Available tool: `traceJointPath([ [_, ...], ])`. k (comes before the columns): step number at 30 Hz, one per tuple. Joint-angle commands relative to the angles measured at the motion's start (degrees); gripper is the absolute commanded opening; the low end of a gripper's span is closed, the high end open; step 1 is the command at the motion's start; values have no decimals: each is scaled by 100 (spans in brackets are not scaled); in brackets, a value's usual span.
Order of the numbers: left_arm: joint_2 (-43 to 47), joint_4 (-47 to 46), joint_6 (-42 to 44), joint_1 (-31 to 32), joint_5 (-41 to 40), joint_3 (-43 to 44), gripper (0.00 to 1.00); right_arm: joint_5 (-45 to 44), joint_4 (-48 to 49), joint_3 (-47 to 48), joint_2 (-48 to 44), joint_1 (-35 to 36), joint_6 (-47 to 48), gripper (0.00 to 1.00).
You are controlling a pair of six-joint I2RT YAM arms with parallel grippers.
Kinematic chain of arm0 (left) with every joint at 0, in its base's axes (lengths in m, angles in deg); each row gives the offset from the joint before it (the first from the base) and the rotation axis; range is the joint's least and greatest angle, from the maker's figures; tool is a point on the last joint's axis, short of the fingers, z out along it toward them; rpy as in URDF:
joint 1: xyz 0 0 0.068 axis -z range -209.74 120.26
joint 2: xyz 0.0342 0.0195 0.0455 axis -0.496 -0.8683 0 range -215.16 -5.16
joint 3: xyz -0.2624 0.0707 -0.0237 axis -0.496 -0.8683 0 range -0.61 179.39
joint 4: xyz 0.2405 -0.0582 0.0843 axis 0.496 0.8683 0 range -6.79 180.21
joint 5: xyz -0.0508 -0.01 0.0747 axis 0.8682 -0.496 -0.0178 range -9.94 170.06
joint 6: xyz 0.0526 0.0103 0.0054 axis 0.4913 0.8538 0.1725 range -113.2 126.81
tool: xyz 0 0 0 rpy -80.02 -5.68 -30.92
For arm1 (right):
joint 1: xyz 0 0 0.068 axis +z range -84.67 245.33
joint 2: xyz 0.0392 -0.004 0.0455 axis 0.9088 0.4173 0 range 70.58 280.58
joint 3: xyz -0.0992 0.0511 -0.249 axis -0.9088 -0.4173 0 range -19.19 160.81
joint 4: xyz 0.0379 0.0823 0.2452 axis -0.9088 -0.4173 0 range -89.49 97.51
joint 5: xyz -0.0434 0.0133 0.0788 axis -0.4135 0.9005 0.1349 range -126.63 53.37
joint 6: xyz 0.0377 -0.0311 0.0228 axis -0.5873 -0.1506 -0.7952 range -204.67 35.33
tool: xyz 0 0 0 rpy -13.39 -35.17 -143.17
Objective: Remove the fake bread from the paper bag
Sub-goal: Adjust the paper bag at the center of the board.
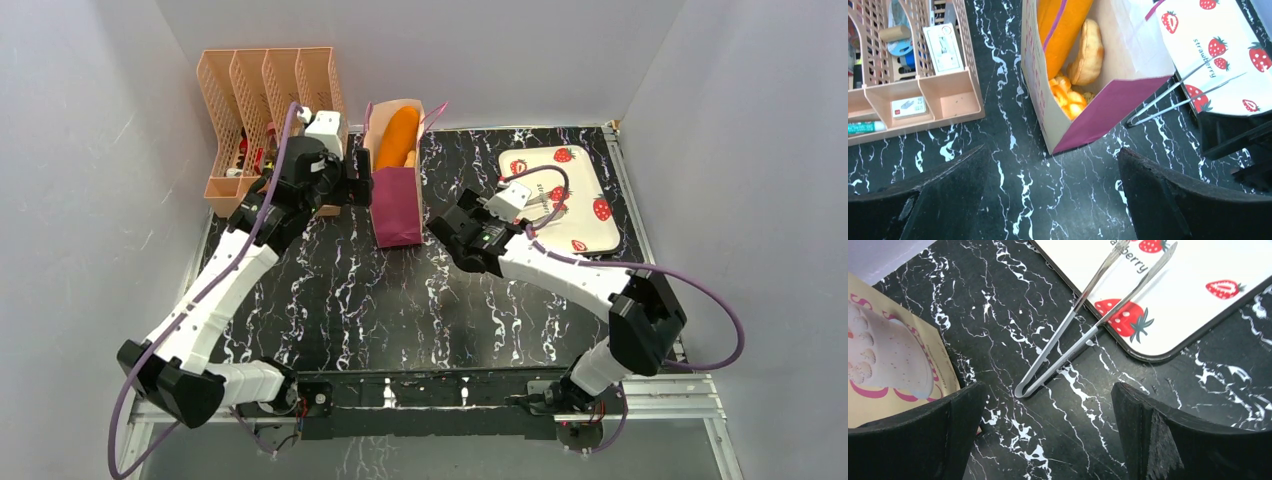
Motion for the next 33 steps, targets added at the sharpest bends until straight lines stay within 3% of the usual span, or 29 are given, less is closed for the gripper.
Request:
traceJointPath([
  [1, -358, -263, 171, 30, -52, 544, 98, -279, -599, 261, 334, 23, -1462, 98],
  [5, -746, -533, 272, 25, -111, 853, 98, -179, -1024, 386, 641, 20, -2413, 97],
  [11, -1311, -831, 467, 11, -359, 1099, 98, 53, -883, 426, 795, -289, -2736, 95],
  [22, -1679, -1436, 625, -135, -506, 970, 98, 1066, 729, 43, 1235, -1136, -1760, 94],
  [33, -1886, -1643, 635, -479, -319, 1059, 98, 1226, 967, 319, 1942, -1242, -1552, 95],
])
